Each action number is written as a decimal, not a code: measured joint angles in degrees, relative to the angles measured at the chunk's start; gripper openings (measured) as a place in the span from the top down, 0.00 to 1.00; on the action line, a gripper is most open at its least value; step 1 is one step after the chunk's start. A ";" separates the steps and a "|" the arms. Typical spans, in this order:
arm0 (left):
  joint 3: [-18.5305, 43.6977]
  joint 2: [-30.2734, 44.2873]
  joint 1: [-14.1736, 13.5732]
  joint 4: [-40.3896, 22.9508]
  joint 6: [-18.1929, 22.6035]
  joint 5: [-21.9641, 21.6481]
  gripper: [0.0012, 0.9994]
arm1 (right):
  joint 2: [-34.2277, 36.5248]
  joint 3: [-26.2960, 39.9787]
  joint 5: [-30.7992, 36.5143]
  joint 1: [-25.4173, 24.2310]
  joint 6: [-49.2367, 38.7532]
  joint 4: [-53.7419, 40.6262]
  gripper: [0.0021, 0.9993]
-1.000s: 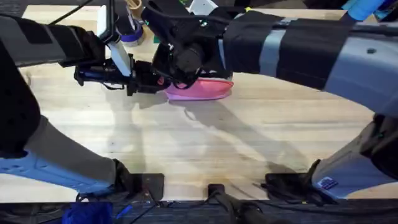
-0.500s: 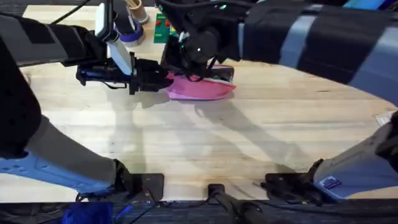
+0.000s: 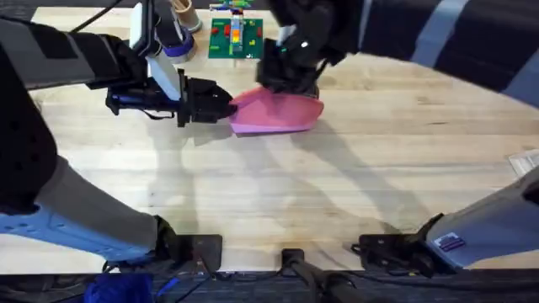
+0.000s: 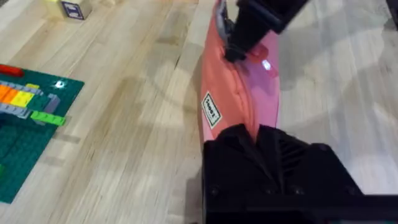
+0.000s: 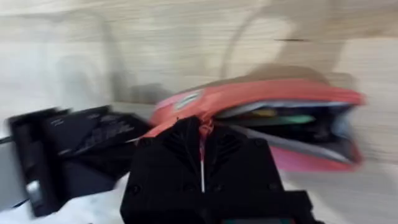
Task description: Unzip the bag, pick up the pens from the table one at a time and place them inside, then zip the bag closed.
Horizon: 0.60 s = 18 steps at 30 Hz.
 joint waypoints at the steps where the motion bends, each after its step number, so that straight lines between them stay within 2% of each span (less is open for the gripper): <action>1: -0.02 -0.02 0.00 -0.03 -0.01 -0.03 0.96 | -0.09 0.00 0.98 -1.08 -0.65 -1.08 0.97; 13: -0.02 0.00 -1.18 -0.22 0.00 0.61 0.96 | -0.72 0.00 8.60 -11.07 -10.09 -7.18 0.97; 18: -0.02 0.00 -1.49 0.09 0.00 1.44 0.96 | -0.72 0.00 7.95 -15.48 -11.59 -7.99 0.97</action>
